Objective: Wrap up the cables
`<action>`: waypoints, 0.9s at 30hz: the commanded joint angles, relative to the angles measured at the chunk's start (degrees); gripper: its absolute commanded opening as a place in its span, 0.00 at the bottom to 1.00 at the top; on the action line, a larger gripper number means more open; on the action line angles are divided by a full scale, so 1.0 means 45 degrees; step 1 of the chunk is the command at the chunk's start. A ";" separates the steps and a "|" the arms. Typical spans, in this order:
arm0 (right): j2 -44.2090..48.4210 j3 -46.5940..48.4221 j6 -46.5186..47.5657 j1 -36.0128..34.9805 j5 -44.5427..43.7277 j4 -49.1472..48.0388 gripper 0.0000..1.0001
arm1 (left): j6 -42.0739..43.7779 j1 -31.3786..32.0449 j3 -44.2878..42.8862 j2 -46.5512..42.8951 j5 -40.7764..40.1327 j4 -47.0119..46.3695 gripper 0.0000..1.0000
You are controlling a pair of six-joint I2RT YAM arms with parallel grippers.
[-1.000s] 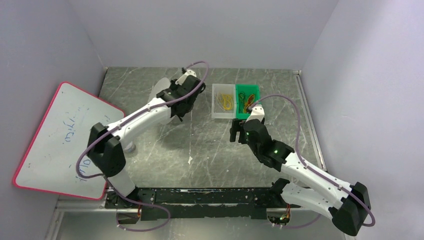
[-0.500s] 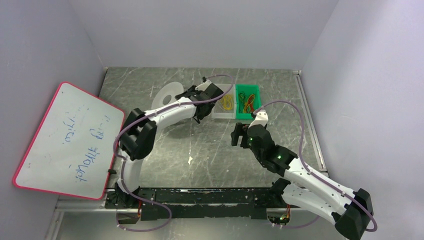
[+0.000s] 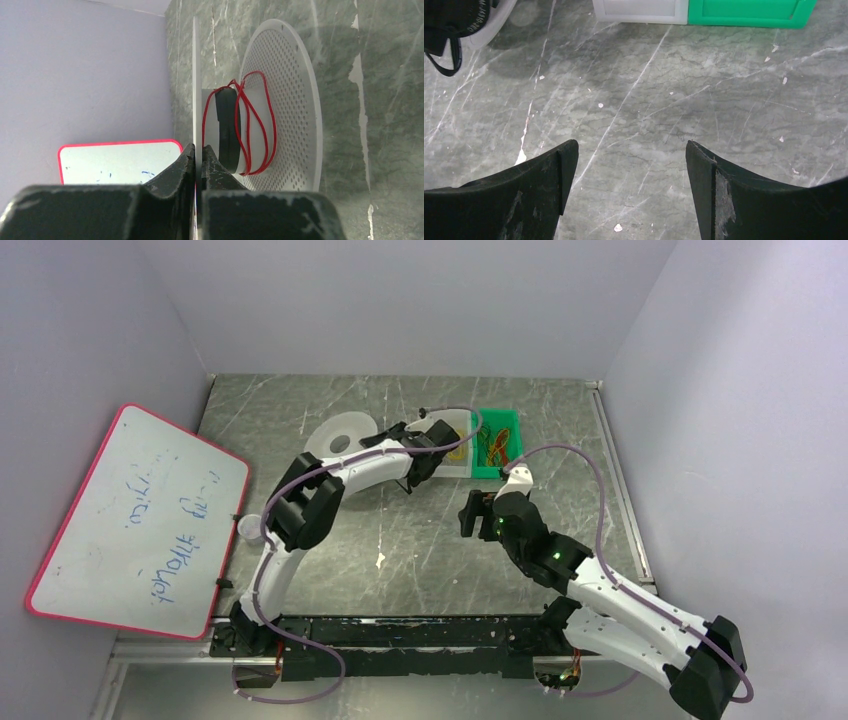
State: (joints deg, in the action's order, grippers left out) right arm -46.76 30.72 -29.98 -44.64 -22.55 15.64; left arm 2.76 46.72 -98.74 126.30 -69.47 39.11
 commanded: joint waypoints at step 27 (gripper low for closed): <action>0.0096 -0.0256 0.0106 0.0080 -0.0093 -0.0219 0.83 | -0.2159 0.0315 -0.1368 0.1984 0.2109 0.1406 0.73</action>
State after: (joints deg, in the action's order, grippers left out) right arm -47.11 30.30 -29.56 -44.62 -22.46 14.55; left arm -5.39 47.40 -102.59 134.80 -62.46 44.56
